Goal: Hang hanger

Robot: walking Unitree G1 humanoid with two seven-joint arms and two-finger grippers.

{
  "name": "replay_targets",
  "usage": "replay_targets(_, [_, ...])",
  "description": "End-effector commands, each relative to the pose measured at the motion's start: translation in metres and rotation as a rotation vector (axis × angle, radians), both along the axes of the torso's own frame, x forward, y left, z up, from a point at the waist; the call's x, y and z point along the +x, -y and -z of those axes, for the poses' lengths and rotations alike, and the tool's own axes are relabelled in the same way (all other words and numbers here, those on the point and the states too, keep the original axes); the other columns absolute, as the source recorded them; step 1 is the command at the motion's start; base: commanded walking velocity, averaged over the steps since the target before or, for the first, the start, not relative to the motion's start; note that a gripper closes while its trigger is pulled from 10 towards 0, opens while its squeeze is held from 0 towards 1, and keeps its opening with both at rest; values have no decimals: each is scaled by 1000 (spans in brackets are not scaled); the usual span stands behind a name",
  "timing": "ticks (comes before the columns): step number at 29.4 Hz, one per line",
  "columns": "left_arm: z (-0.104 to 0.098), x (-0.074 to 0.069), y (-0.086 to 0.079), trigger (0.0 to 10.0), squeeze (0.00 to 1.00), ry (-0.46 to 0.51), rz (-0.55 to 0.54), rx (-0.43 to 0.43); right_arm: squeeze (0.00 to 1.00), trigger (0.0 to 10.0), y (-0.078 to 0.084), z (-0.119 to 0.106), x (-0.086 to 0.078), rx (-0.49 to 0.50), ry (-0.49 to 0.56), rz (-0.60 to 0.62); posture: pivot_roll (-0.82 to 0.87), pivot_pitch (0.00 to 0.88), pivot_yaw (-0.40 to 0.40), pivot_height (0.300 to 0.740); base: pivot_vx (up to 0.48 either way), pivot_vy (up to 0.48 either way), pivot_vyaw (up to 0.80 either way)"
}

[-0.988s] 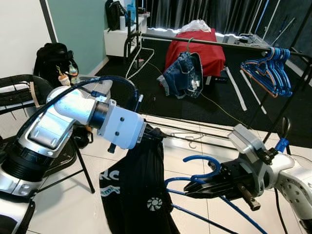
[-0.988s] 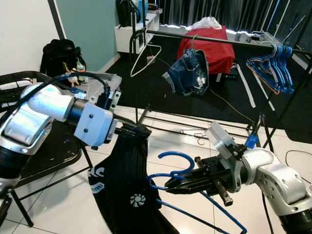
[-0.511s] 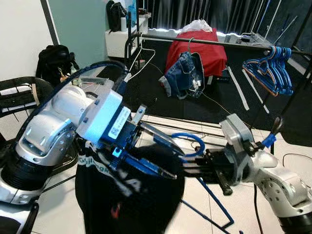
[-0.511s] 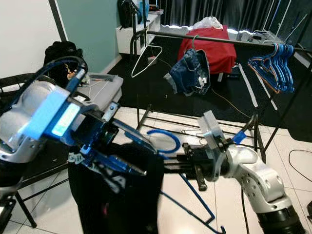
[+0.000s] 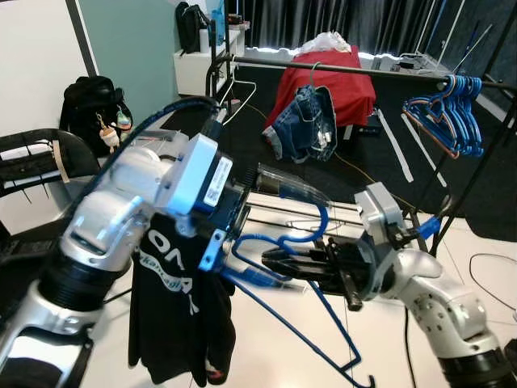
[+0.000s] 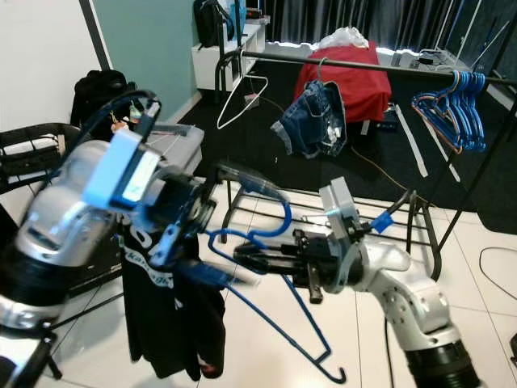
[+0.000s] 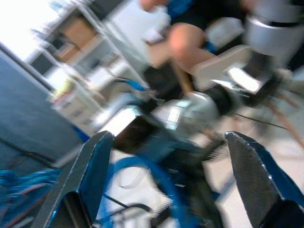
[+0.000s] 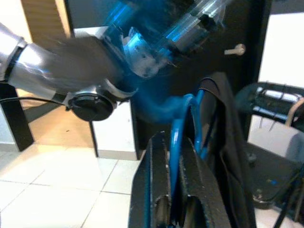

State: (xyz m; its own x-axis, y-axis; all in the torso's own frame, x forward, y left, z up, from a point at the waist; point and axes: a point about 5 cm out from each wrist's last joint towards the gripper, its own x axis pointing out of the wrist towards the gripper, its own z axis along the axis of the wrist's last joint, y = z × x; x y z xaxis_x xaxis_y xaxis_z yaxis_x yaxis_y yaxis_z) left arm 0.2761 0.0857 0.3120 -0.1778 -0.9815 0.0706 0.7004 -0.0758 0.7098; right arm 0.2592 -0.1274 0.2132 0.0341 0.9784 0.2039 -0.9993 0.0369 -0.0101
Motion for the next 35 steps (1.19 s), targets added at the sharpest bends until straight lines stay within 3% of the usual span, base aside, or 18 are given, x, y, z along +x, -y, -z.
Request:
replay_targets(1, [-8,11,-7,10000,631,21,-136,-140,0,10000,0,-20,4,110,80,30,-57,0,-7,736,0,0,0])
replay_targets(2, [-8,11,-7,10000,631,21,-136,-140,0,10000,0,-20,4,110,80,30,-57,0,-7,736,0,0,0])
replay_targets(3, [-13,15,-13,10000,59,20,-202,-223,0,10000,1,-25,7,159,86,48,-57,0,-7,736,0,0,0])
replay_targets(4, [-18,17,-19,10000,0,15,-259,-295,0,10000,2,-29,8,195,92,61,-55,0,-9,736,0,0,0])
replay_targets(6, [-18,17,-19,10000,0,15,-259,-295,0,10000,2,-29,8,195,92,61,-55,0,-9,736,0,0,0])
replay_targets(7, [-26,20,-37,10000,0,-16,-432,-486,0,10000,10,-42,18,275,116,149,-50,0,-18,736,0,0,0])
replay_targets(8, [-27,21,-43,10000,0,-27,-481,-542,0,10000,12,-45,21,295,123,178,-49,0,-19,736,0,0,0])
replay_targets(11, [-28,21,-46,10000,0,-32,-505,-570,0,10000,14,-47,22,305,127,194,-49,0,-19,736,0,0,0])
replay_targets(13, [-27,17,-52,10000,0,-57,-574,-652,0,10000,16,-52,29,316,146,259,-31,0,-23,736,0,0,0])
replay_targets(16, [-26,15,-55,10000,0,-65,-622,-703,0,10000,18,-58,34,337,159,311,-24,0,-23,736,0,0,0])
replay_targets(23, [-20,12,-54,10000,0,-65,-668,-677,0,10000,19,-64,35,372,176,325,-14,0,-20,736,0,0,0])
replay_targets(28, [6,12,-22,10000,0,-208,-578,-526,0,10000,19,-69,30,387,194,284,-21,0,-12,736,0,0,0])
replay_targets(35, [28,16,-13,10000,0,-253,-626,-451,0,10000,18,-68,24,383,197,261,-29,0,-1,736,0,0,0])
